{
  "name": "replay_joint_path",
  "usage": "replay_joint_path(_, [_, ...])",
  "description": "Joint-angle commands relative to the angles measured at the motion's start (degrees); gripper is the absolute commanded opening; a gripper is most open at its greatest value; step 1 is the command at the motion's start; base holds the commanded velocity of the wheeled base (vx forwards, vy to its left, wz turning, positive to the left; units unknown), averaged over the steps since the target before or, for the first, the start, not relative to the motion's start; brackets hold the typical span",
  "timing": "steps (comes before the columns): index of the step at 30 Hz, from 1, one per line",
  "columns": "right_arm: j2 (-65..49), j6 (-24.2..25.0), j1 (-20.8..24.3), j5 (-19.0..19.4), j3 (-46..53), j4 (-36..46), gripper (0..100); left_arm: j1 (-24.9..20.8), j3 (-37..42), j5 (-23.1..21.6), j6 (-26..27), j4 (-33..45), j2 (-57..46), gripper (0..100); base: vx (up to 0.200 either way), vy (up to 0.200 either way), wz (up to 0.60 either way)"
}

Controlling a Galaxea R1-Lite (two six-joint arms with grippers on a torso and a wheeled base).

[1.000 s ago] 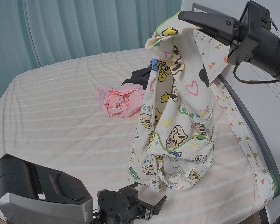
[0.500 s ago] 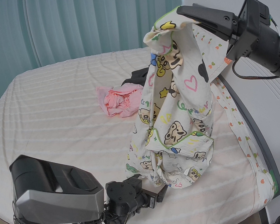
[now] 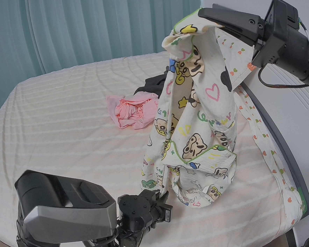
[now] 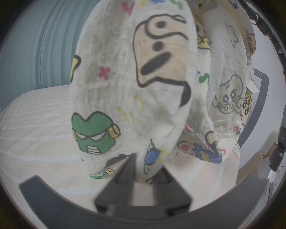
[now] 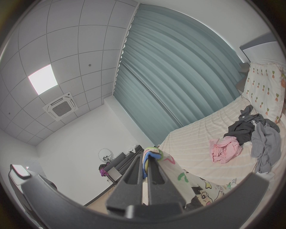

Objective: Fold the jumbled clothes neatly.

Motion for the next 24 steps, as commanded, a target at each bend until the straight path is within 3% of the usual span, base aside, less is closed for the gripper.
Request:
replay_joint_path(1, [-1.32,0.01,-0.89,-0.1,0.77,0.05,0,0.86,0.26,0.8,-0.04,-0.43,-3.21,0,0.0,0.0,0.0])
replay_joint_path(5, [-2.29,0.01,-2.12,-0.1,1.82,0.14,0,1.65,0.88,2.47,-0.04,-0.43,-5.06,0,0.0,0.0,0.0])
replay_joint_path(11, [-6.77,-0.08,-9.59,-0.01,7.27,0.14,0,3.94,10.98,2.65,-1.71,-0.34,-15.78,0,0.0,0.0,0.0])
replay_joint_path(15, [-8.35,-0.08,-12.31,-0.01,9.47,0.14,0,5.96,11.51,2.65,-1.89,-0.34,-20.26,0,0.0,0.0,0.0])
replay_joint_path(19, [-11.43,-0.08,-18.55,0.08,14.74,0.05,0,12.29,9.75,2.03,-0.57,-0.25,-32.48,0,0.0,0.0,0.0])
replay_joint_path(24, [-13.72,-0.08,-20.84,0.08,17.73,-0.04,0,17.91,6.33,0.01,3.21,-0.25,-37.49,0,0.0,0.0,0.0])
